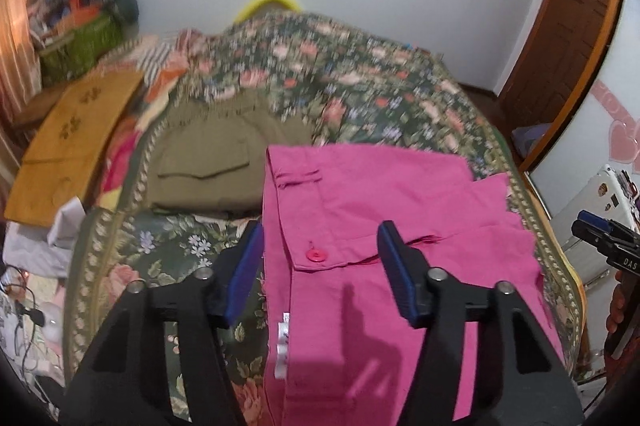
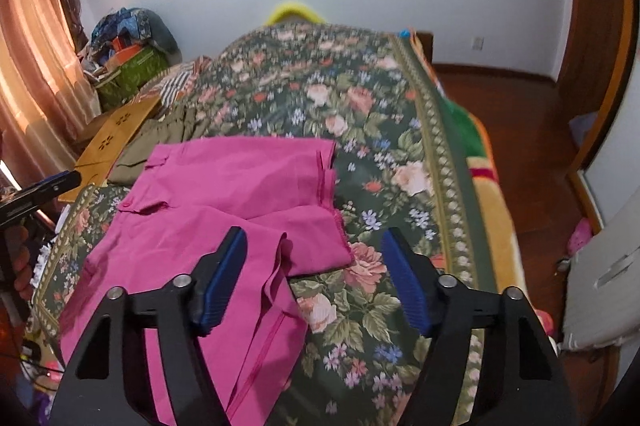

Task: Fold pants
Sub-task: 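Lower both tools and grasp the pink pants' waistband edges with both grippers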

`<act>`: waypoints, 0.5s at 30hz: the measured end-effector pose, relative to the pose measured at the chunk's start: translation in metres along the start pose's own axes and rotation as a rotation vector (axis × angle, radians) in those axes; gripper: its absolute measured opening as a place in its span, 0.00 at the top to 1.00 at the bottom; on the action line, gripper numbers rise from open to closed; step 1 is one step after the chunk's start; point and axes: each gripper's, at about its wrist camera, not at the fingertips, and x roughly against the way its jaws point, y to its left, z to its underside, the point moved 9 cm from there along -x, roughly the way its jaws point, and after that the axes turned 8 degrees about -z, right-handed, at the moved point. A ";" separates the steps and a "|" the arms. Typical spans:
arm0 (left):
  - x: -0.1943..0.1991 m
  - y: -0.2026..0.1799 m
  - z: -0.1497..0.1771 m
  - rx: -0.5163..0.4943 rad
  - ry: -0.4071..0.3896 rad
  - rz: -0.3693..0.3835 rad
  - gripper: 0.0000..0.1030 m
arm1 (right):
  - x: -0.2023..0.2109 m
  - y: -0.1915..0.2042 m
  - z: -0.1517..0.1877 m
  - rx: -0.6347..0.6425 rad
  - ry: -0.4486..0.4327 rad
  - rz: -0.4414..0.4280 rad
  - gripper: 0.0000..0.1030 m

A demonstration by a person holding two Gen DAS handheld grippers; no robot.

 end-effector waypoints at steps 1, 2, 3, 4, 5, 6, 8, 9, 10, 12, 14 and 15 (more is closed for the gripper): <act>-0.009 0.001 0.000 0.006 0.022 0.006 0.50 | -0.005 -0.002 -0.001 0.000 0.006 -0.004 0.42; -0.016 0.002 0.000 0.011 0.040 0.013 0.50 | -0.012 -0.003 -0.001 0.000 0.020 -0.010 0.45; -0.025 0.002 0.000 0.017 0.059 0.021 0.50 | -0.016 -0.004 -0.002 0.001 0.026 -0.016 0.46; -0.036 0.001 0.000 0.023 0.081 0.030 0.50 | -0.022 -0.006 -0.002 0.001 0.036 -0.021 0.48; -0.043 0.002 0.000 0.024 0.095 0.031 0.50 | -0.029 -0.007 -0.002 0.001 0.047 -0.026 0.49; -0.050 0.003 0.000 0.026 0.106 0.028 0.50 | -0.034 -0.008 -0.003 0.001 0.055 -0.029 0.49; -0.064 0.005 -0.001 0.028 0.127 0.022 0.50 | -0.045 -0.015 -0.005 -0.007 0.068 -0.024 0.49; -0.071 0.006 -0.001 0.028 0.137 0.021 0.50 | -0.052 -0.019 -0.006 -0.016 0.078 -0.025 0.49; -0.075 0.007 -0.001 0.027 0.144 0.024 0.50 | -0.056 -0.022 -0.006 -0.023 0.085 -0.027 0.49; -0.085 0.006 0.000 0.026 0.163 0.037 0.50 | -0.066 -0.028 -0.004 -0.039 0.105 -0.032 0.49; -0.095 0.004 0.002 0.031 0.191 0.059 0.50 | -0.075 -0.030 -0.005 -0.045 0.122 -0.038 0.49; -0.098 0.003 0.004 0.033 0.201 0.066 0.50 | -0.079 -0.030 -0.006 -0.048 0.129 -0.050 0.49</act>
